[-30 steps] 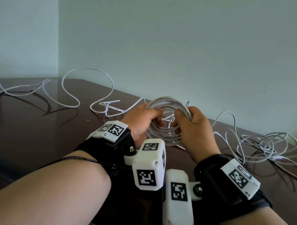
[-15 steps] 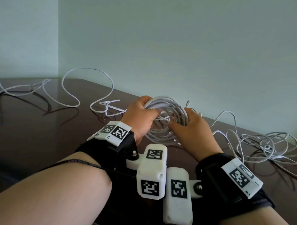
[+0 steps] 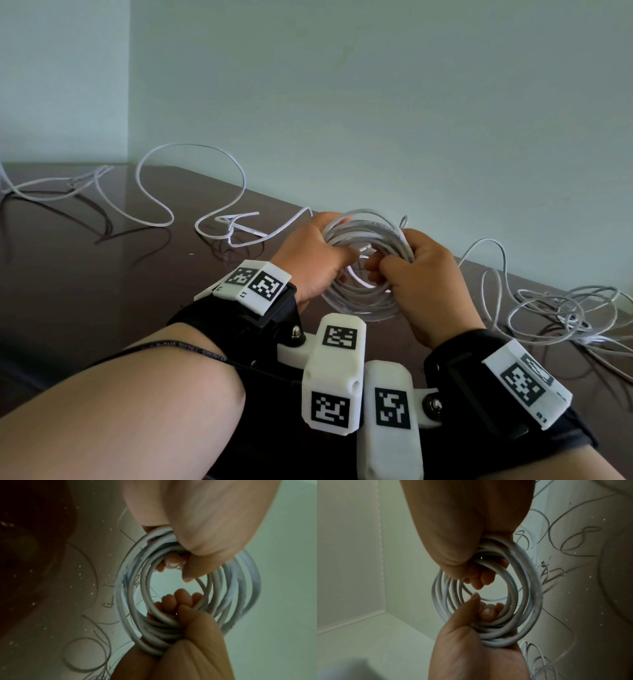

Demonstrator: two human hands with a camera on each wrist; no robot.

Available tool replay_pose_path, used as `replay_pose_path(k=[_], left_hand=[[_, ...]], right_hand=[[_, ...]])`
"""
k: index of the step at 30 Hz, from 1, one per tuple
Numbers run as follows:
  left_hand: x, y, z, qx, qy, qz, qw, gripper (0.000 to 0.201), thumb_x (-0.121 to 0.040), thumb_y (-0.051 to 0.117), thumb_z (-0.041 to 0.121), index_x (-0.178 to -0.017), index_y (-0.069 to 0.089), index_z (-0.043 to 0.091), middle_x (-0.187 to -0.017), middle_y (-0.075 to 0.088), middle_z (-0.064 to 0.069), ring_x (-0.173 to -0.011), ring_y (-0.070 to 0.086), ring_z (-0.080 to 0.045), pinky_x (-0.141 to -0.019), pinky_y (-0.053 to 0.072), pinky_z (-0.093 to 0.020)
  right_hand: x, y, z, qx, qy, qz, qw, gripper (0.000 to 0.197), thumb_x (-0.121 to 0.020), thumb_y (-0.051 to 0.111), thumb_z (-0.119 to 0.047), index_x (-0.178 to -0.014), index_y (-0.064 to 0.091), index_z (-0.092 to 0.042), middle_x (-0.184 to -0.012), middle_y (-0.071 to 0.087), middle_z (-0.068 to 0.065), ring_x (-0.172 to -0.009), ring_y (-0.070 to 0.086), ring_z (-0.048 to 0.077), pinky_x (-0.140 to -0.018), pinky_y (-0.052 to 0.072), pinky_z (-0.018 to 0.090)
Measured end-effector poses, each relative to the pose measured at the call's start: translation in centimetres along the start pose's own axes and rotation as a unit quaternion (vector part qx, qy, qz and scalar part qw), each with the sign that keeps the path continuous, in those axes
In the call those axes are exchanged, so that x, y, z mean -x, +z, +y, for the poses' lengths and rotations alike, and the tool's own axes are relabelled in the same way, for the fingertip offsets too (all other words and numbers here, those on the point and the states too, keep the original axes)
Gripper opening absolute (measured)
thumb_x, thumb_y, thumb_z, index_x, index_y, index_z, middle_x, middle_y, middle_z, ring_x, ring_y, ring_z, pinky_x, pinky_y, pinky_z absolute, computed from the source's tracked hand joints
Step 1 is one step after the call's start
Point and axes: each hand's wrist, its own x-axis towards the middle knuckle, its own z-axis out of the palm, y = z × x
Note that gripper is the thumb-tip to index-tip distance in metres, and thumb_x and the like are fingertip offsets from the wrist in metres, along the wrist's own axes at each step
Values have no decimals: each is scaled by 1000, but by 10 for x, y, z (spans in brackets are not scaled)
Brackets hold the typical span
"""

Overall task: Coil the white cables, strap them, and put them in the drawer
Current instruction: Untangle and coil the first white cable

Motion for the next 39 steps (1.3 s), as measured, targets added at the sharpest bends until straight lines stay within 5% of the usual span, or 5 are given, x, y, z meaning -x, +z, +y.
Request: replay_pose_path(k=[12,20,27,31,39], left_hand=[[2,1,5,205,-71,-2,976,16,-83,60,-6,-75,62,8,-59,62,-6,-57,62,-20,-70,54,-32],[2,0,3,-15,7,64,998,19,-82,60,16,-88,63,-1,-58,46,-4,-52,43,-19,-57,43,-35],[3,-3,6,-82,18,47,995,19,-88,58,18,-70,60,24,-41,46,13,-50,46,-14,-59,41,-29],[7,-1,10,-95,55,-10,994,15,-87,62,16,-80,62,28,-53,54,16,-52,50,-3,-60,41,-22],[8,5,9,202,31,-4,979,36,-78,61,-14,-97,59,16,-55,58,6,-46,51,-10,-53,46,-21]], right_hand=[[0,12,-2,-249,79,-10,965,24,-85,44,9,-80,60,-8,-68,65,4,-69,61,19,-70,49,34],[-1,1,5,129,31,-32,991,17,-77,64,-18,-67,53,-10,-59,52,1,-56,46,15,-56,39,27],[0,-4,-2,175,-81,83,978,73,-70,73,-29,-133,38,-26,-117,46,-9,-117,42,15,-101,36,35],[-3,-4,1,184,-101,2,978,52,-76,70,-17,-122,49,-27,-94,57,-18,-84,54,-6,-74,37,4],[-6,3,10,-44,62,10,997,17,-90,55,-20,-74,56,-18,-60,57,-3,-55,50,14,-55,38,28]])
